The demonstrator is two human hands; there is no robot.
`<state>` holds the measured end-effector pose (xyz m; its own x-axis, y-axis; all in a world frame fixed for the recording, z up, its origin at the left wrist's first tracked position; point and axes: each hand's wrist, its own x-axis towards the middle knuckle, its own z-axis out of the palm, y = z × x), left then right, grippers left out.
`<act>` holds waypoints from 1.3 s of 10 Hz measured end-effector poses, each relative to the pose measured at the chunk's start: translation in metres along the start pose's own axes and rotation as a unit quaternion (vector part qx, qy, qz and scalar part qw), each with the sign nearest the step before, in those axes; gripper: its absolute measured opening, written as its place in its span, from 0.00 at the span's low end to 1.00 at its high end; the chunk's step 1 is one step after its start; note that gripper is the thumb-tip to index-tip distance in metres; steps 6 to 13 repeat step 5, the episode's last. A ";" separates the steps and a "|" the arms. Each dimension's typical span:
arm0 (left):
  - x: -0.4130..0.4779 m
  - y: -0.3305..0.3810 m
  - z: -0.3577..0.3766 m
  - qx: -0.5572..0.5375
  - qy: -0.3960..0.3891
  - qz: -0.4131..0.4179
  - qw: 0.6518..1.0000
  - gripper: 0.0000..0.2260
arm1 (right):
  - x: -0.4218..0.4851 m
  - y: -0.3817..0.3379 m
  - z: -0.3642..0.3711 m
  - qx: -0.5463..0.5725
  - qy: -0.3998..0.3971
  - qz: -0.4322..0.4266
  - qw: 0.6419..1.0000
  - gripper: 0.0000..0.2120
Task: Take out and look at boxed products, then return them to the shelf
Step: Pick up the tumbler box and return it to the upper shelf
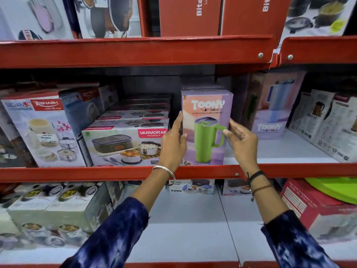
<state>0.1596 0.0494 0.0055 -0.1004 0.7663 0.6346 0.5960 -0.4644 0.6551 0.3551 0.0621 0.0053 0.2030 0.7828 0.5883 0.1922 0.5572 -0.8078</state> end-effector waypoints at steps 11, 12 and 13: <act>-0.002 0.023 -0.007 0.057 -0.026 -0.007 0.998 0.32 | -0.001 -0.001 0.014 -0.066 0.033 -0.043 0.996 0.20; -0.002 0.023 -0.007 0.057 -0.026 -0.007 0.998 0.32 | -0.001 -0.001 0.014 -0.066 0.033 -0.043 0.996 0.20; -0.002 0.023 -0.007 0.057 -0.026 -0.007 0.998 0.32 | -0.001 -0.001 0.014 -0.066 0.033 -0.043 0.996 0.20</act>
